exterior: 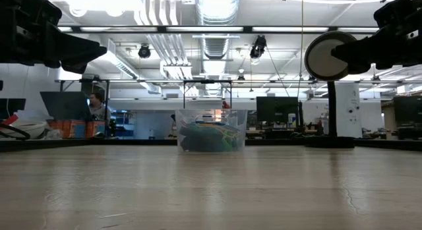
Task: Pick and place rubber bands into bin
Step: Return to Home Position
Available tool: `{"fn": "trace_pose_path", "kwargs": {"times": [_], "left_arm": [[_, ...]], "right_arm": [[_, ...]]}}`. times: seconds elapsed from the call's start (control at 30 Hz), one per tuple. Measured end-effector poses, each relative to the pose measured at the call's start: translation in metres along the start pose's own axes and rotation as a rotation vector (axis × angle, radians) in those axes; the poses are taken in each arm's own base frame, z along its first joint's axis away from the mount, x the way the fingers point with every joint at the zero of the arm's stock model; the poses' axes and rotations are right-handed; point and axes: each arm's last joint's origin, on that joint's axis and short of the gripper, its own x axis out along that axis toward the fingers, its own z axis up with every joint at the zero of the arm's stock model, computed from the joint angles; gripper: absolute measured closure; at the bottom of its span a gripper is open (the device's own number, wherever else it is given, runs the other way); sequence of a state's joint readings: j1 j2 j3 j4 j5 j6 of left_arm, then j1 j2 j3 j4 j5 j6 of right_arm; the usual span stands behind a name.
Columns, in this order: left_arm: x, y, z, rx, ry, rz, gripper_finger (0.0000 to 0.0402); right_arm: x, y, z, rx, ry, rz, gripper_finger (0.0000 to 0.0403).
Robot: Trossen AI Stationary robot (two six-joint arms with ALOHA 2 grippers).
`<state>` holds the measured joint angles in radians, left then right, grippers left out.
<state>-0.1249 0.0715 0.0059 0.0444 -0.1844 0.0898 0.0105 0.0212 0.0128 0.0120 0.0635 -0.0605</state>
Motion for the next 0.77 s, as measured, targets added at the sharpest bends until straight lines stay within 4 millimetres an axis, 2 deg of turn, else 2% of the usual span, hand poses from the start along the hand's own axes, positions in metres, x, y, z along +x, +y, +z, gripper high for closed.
{"fn": "trace_pose_path", "kwargs": {"times": [0.43,0.77], "left_arm": [[0.0000,0.0000,0.0000,0.000,0.000,0.000,0.0287],[0.0000,0.0000,0.0001,0.000,0.000,0.000,0.0287]], "right_arm": [[0.0000,0.0000,0.0000,0.000,0.000,0.000,0.0335],[0.0000,0.0000,0.0000,-0.001,0.000,0.000,0.0324]]}}
